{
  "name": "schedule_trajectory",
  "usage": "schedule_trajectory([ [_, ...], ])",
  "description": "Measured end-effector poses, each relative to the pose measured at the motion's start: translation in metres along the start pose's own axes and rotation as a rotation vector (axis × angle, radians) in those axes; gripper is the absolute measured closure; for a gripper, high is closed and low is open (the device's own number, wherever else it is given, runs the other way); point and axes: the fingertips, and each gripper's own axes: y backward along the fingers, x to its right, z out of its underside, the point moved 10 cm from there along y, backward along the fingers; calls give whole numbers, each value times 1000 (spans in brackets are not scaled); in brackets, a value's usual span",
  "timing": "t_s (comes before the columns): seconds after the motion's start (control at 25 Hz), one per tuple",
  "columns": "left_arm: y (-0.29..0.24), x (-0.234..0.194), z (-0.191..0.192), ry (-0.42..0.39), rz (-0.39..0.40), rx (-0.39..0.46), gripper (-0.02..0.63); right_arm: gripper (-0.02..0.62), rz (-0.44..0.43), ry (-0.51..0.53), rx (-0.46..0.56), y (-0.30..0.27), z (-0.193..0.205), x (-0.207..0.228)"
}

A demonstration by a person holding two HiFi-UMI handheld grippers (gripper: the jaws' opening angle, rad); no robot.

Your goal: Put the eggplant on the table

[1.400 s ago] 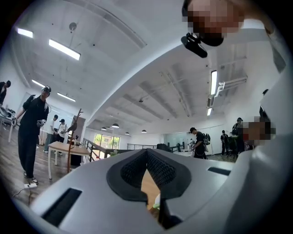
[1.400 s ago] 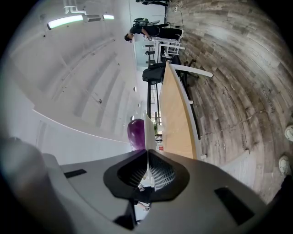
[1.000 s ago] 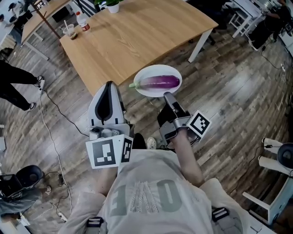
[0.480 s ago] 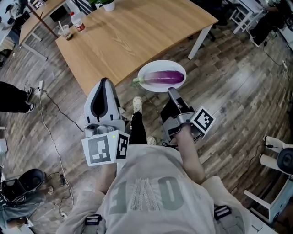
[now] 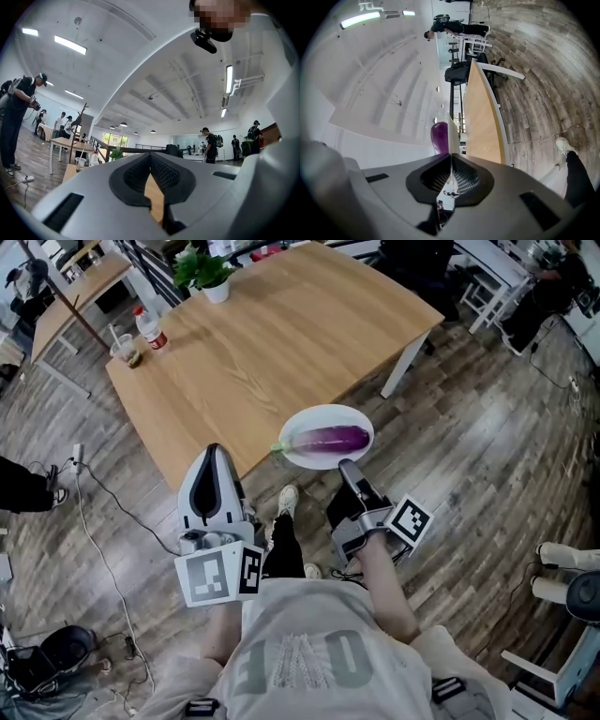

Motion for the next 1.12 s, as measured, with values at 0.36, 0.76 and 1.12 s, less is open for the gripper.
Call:
schedule_trajectory([
  [0.36,-76,-43,1,33,0,-15,597,569,11,7,-15,-87,-9,-15],
  [0.76,-160,-78,-4,20,19,-27,598,569,6,52,-28,-179,-31,-29],
  [1.12,-217,-121,9,3,11,-28,597,569,28,61,-62,-256,-31,-29],
])
